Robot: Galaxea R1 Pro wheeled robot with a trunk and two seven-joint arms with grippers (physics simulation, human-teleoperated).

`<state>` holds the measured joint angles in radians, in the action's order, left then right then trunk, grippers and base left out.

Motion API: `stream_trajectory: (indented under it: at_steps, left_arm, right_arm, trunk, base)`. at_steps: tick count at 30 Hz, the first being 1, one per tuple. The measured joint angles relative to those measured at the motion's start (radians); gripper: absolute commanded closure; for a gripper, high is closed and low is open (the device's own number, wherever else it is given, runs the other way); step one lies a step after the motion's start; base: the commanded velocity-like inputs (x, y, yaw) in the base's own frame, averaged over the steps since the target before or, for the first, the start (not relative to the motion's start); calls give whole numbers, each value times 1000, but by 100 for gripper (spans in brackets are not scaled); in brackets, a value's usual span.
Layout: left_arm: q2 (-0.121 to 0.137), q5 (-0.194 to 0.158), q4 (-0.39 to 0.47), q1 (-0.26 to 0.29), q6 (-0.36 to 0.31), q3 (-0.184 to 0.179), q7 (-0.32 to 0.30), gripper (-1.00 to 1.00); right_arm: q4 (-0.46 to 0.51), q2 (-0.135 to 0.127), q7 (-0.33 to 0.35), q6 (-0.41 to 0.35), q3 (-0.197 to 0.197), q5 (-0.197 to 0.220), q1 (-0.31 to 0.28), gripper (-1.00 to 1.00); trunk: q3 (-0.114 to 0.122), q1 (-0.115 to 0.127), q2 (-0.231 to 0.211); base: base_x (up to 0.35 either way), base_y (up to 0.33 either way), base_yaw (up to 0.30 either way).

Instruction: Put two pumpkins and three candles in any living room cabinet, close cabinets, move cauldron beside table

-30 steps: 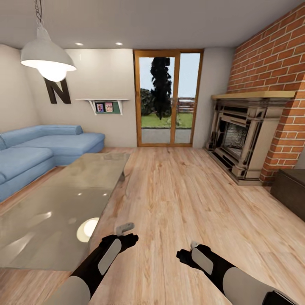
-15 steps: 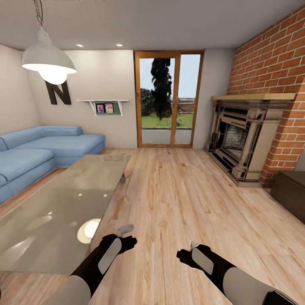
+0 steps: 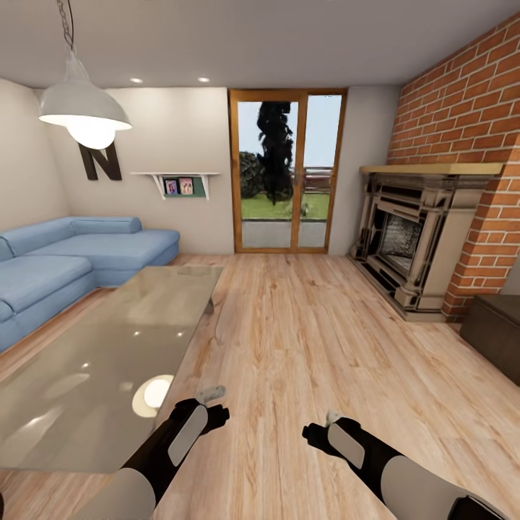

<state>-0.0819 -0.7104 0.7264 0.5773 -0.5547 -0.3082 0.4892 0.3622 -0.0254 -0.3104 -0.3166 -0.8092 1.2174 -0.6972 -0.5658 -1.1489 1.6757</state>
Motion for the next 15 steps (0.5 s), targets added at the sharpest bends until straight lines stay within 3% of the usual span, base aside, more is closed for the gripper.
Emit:
stream_trajectory:
  at_steps: [15]
  left_arm:
    - [1, 0, -1, 5, -14, -1, -2, -100]
  right_arm:
    - [1, -5, -8, 2, 0, 0, 0, -100]
  trunk:
    - [47, 58, -105]
  base:
    - [0, 0, 0]
